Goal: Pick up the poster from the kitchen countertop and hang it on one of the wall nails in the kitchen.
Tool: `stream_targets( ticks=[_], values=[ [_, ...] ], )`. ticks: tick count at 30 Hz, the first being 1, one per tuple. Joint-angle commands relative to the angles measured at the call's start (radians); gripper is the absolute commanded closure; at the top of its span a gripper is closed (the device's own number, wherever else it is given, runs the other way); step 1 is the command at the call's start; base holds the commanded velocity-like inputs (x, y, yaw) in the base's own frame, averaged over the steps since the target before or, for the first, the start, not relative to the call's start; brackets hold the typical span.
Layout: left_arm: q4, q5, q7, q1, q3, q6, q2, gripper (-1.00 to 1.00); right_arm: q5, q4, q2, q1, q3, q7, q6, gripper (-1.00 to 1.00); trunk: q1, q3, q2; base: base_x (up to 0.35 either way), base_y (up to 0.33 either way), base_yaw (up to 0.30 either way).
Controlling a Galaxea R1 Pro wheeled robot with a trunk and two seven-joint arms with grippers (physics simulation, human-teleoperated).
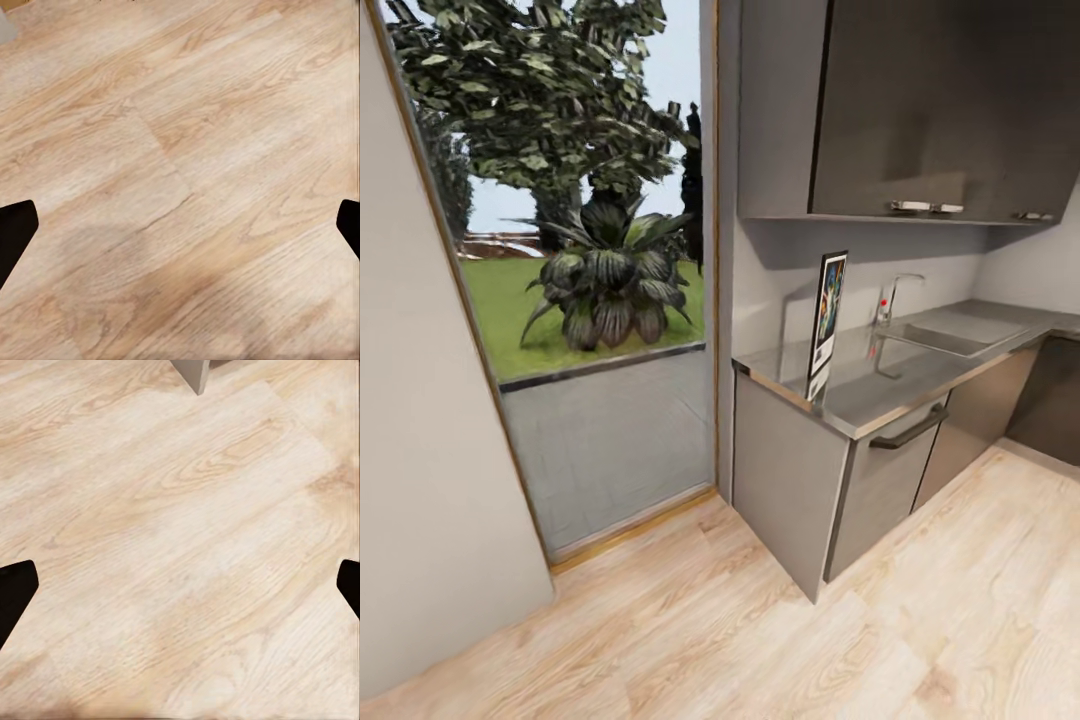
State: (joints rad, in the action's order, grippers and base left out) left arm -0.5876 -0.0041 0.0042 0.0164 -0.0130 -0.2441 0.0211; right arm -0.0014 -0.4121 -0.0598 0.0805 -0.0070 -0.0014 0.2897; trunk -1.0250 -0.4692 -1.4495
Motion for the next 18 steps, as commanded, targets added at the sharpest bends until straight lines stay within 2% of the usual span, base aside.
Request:
stream_targets(
  ticks=[1, 18],
  values=[
    [-0.001, -0.001, 0.000, 0.001, -0.001, -0.001, 0.000, -1.00, 0.000, 0.001, 0.000, 0.001, -0.001, 0.000, 0.003, -1.00, 0.000, -0.001, 0.000, 0.000, 0.000, -0.300],
    [-0.001, -0.001, 0.000, 0.001, -0.001, -0.001, 0.000, -1.00, 0.000, 0.001, 0.000, 0.001, -0.001, 0.000, 0.003, -1.00, 0.000, -0.001, 0.000, 0.000, 0.000, -0.300]
  ],
)
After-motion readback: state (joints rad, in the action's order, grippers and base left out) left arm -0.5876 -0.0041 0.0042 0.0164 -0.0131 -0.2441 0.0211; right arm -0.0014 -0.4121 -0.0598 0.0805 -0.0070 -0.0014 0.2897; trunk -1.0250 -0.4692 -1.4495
